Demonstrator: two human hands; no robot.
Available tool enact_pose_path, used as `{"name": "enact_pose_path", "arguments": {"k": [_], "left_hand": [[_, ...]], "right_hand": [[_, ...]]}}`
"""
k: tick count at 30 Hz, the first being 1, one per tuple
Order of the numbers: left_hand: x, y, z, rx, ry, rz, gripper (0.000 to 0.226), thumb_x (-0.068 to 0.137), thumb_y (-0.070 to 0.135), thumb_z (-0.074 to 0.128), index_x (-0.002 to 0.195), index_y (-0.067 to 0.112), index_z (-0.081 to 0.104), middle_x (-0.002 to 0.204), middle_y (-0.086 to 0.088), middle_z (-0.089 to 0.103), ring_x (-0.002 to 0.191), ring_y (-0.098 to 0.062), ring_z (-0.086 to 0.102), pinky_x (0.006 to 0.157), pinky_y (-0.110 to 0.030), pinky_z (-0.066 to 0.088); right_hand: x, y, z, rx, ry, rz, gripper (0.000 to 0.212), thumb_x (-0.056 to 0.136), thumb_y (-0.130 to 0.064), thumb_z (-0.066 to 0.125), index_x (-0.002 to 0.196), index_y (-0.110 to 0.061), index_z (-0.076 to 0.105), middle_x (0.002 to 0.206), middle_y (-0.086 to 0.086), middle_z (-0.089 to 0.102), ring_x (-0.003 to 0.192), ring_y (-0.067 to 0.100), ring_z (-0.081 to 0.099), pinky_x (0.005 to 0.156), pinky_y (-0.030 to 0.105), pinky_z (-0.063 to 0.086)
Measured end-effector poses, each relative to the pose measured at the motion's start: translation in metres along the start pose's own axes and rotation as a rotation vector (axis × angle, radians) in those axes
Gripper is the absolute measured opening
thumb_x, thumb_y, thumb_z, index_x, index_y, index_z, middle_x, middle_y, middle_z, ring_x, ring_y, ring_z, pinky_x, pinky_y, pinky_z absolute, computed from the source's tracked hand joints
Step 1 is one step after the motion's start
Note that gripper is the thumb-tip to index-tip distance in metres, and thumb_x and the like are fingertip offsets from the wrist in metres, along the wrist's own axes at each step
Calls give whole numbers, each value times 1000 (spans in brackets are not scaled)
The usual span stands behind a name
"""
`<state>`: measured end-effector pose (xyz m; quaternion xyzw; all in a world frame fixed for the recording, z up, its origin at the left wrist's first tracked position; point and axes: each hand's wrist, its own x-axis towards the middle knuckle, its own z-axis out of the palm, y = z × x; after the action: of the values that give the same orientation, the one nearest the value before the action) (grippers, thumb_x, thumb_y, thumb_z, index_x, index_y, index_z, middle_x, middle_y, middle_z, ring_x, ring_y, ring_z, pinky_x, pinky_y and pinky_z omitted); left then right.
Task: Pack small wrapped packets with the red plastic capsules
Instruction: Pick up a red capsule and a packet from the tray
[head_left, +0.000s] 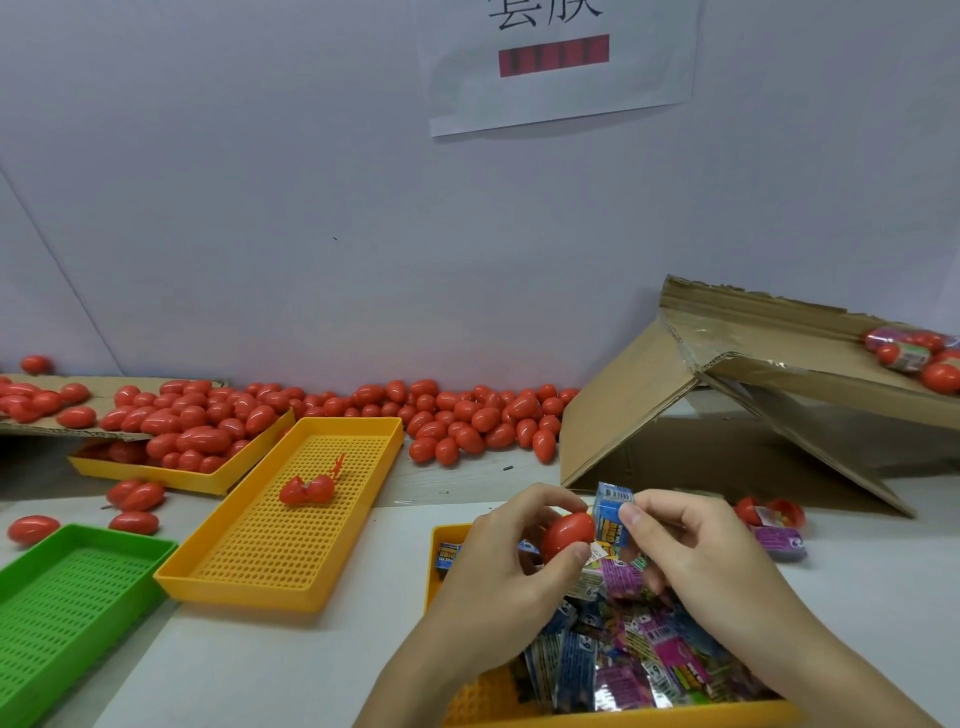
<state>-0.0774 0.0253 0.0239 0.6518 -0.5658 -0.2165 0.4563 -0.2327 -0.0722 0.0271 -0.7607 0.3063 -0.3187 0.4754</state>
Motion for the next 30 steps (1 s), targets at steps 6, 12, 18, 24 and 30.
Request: {"name": "enact_pose_path", "arguments": {"k": [6, 12, 18, 24, 30], "left_hand": [[2, -1, -1, -35, 33, -8, 24, 91, 29, 70, 105, 37, 52, 105, 17, 61, 98, 0, 60, 76, -13, 52], [2, -4, 0, 24, 20, 1, 25, 89, 30, 72, 103, 37, 53, 102, 20, 60, 98, 8, 55, 78, -10, 51], [2, -4, -2, 26, 6, 4, 23, 90, 30, 72, 105, 36, 55, 102, 18, 60, 98, 4, 56, 80, -15, 52], [1, -4, 0, 38, -11, 9, 23, 89, 33, 72, 103, 42, 56, 102, 18, 62, 99, 2, 58, 81, -19, 54], [0, -3, 0, -30, 11, -1, 30, 87, 31, 73, 107, 40, 51, 100, 11, 67, 93, -6, 65, 77, -17, 53]], "right_hand": [[1, 4, -1, -102, -4, -59, 25, 97, -28, 56, 79, -19, 71, 56, -5, 56, 55, 2, 52, 56, 17, 41], [0, 2, -3, -59, -68, -86, 44, 80, -56, 46, 84, -20, 71, 57, 1, 49, 57, 7, 49, 55, 20, 39], [1, 2, -3, -43, -60, -99, 27, 76, -60, 49, 86, -45, 68, 65, 0, 63, 57, 3, 56, 55, 16, 45], [2, 6, 0, -15, -41, -88, 26, 79, -49, 59, 93, -32, 73, 88, -9, 74, 85, 9, 70, 75, 24, 57], [1, 7, 7, 123, 11, -52, 31, 74, -42, 65, 98, -22, 60, 83, -6, 75, 75, 10, 73, 61, 18, 55]]}}
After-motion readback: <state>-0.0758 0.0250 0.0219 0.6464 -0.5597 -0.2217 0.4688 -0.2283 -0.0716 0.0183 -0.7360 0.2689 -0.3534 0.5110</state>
